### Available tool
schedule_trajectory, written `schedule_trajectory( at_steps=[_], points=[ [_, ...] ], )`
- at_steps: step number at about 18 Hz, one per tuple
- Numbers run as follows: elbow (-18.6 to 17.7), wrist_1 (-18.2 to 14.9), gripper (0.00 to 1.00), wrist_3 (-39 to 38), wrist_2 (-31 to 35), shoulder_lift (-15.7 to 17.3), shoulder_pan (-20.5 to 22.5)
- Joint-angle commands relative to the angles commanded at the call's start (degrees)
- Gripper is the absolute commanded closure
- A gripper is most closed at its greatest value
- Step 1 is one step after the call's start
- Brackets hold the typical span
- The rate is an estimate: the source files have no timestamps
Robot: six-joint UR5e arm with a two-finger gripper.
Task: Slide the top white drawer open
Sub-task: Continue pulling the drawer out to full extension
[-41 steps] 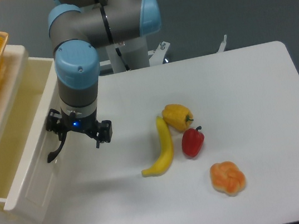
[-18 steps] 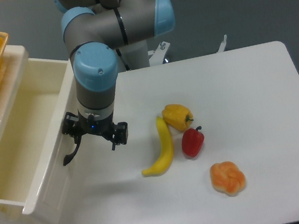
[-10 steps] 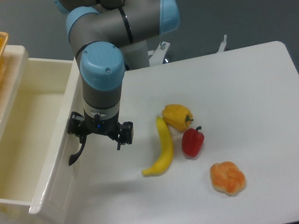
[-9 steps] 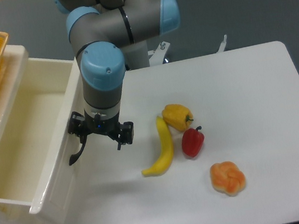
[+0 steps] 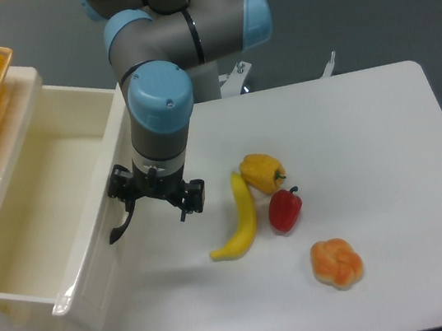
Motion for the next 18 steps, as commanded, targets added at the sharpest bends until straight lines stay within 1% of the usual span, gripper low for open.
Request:
schedule_trajectory(
  at_steps=[18],
  points=[
    [0.0,0.0,0.00,1.1,0.0,-0.3,2.0]
  ],
)
